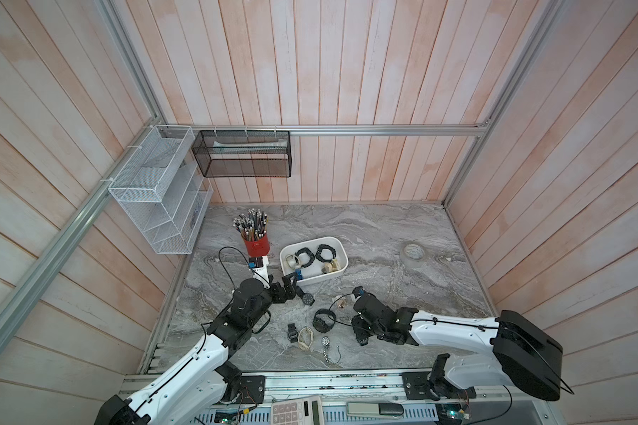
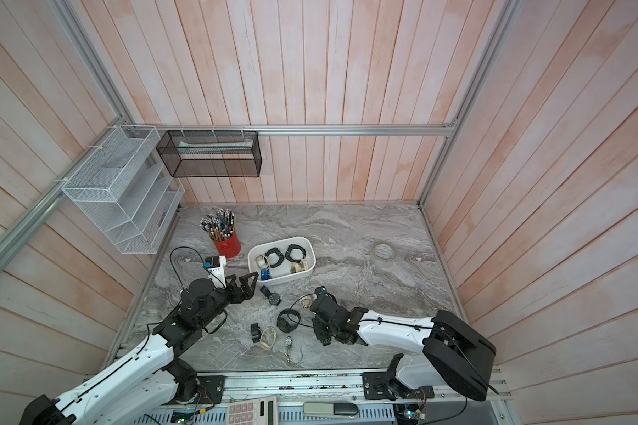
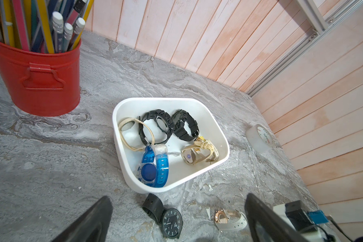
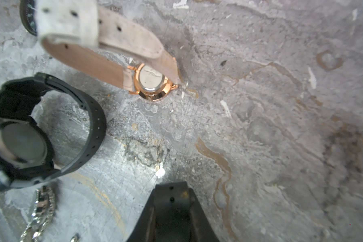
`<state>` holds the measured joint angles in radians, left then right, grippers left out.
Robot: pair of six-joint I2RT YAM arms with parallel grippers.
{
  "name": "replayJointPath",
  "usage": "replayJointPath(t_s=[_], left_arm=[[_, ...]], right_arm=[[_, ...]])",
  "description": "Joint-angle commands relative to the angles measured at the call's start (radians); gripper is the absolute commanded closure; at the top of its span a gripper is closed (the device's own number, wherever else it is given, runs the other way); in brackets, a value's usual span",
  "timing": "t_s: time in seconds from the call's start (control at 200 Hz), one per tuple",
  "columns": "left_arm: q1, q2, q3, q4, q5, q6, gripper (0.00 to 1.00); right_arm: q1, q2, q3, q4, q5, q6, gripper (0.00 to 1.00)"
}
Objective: Put the watch into the storage box
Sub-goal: Pick up the watch at the center of the board, then place the watch in the storage box.
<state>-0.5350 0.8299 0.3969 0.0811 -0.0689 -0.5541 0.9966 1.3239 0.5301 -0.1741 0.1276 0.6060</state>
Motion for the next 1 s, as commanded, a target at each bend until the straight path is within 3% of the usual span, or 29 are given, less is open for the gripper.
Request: replayJointPath(t_s=[0.0,0.28,0.565,0.995], left_arm=[[0.006,-0.008,-0.014,-0.011,-0.022,0.006,0.0],[0.005,-0.009,-0.016,-0.014,-0.023,0.004,0.0],[0.005,-0.033,-0.025,-0.04,-0.034,-0.009,0.0],[0.006,-0.074,-0.054,-0.076,-0.019,-0.043,0.0]], right_arm=[[0.007,-0.014,0.052,-0.072,0.08,-0.015,0.79],[-0.011,-0.066,0.196,-0.174,0.204,-0.086,0.8],[-0.091,-0.073,0.365,-0.17,0.21,-0.24,0.8],[-0.24,0.172,0.616,0.032,0.096,-0.401,0.8]])
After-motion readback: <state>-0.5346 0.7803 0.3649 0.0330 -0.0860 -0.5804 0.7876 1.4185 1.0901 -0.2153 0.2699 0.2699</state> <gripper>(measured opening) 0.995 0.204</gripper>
